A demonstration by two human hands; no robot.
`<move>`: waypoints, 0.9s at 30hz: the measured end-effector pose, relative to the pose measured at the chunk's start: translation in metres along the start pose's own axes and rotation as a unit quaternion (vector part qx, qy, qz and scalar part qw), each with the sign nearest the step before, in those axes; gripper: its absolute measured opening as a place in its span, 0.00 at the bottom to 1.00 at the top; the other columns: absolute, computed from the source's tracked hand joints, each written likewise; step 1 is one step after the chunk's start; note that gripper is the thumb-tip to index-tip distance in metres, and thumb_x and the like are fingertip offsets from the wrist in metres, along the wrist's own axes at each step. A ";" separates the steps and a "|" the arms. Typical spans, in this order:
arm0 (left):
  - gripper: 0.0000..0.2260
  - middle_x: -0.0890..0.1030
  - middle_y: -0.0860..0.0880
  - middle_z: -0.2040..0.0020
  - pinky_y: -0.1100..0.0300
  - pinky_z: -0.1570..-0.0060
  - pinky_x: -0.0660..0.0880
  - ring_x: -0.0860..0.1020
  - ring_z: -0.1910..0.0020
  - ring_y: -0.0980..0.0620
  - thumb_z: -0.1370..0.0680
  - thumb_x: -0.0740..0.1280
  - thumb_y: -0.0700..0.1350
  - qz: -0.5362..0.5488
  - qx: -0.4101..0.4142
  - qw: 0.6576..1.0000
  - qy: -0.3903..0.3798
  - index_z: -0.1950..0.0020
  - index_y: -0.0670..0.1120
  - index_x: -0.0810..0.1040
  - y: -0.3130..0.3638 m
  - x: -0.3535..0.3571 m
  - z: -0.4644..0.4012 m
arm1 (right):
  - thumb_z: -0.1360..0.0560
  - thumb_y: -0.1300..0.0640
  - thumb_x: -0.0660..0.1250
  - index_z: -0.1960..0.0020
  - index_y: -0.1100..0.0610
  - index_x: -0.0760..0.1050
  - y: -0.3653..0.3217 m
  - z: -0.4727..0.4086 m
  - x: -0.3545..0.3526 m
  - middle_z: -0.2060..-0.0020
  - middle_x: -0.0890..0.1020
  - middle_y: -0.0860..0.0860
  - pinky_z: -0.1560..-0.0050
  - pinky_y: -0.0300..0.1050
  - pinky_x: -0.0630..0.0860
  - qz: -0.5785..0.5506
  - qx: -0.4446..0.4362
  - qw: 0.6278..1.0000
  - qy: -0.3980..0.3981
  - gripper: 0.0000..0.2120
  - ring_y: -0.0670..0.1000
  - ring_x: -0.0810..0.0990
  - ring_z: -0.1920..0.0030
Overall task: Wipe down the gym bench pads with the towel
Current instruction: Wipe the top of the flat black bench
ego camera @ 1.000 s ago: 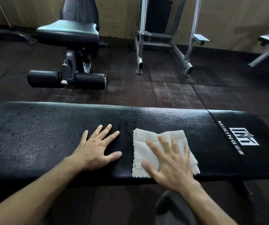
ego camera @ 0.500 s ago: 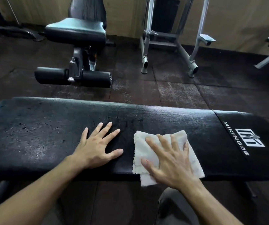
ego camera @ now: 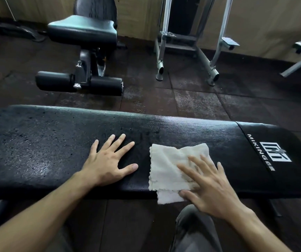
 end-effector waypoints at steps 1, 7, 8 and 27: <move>0.38 0.37 0.60 0.20 0.40 0.26 0.36 0.36 0.22 0.55 0.30 0.43 0.78 0.001 -0.001 1.000 0.000 0.22 0.68 0.42 0.000 0.000 0.000 | 0.28 0.31 0.62 0.27 0.35 0.66 0.005 0.004 -0.001 0.27 0.71 0.46 0.37 0.76 0.70 0.012 -0.008 1.000 0.008 0.30 0.60 0.69 0.25; 0.40 0.38 0.60 0.20 0.39 0.26 0.37 0.37 0.21 0.55 0.33 0.39 0.80 0.005 -0.001 1.000 0.005 0.23 0.68 0.42 0.000 0.001 0.002 | 0.20 0.49 0.63 0.40 0.51 0.80 0.002 0.005 -0.009 0.41 0.84 0.48 0.31 0.62 0.66 -0.006 -0.135 0.978 0.157 0.14 0.58 0.81 0.36; 0.40 0.38 0.59 0.20 0.39 0.25 0.37 0.37 0.21 0.54 0.33 0.39 0.80 0.003 -0.001 1.000 0.005 0.23 0.68 0.42 0.000 0.000 0.001 | 0.20 0.52 0.64 0.42 0.54 0.81 0.001 0.007 -0.013 0.42 0.84 0.48 0.31 0.60 0.66 -0.002 -0.144 0.975 0.172 0.11 0.57 0.81 0.37; 0.38 0.37 0.60 0.21 0.39 0.25 0.37 0.36 0.22 0.55 0.31 0.40 0.79 -0.017 -0.004 1.000 0.004 0.23 0.68 0.40 -0.002 0.004 -0.002 | 0.19 0.47 0.63 0.44 0.53 0.82 0.013 0.008 -0.048 0.50 0.85 0.48 0.55 0.51 0.77 -0.060 0.185 0.961 0.194 0.13 0.55 0.82 0.49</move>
Point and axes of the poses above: each hand's wrist, its own z-axis away from the middle knuckle, its own x-axis out of the palm, y = z × x, the point moved 4 cm from there along -z, towards the middle knuckle
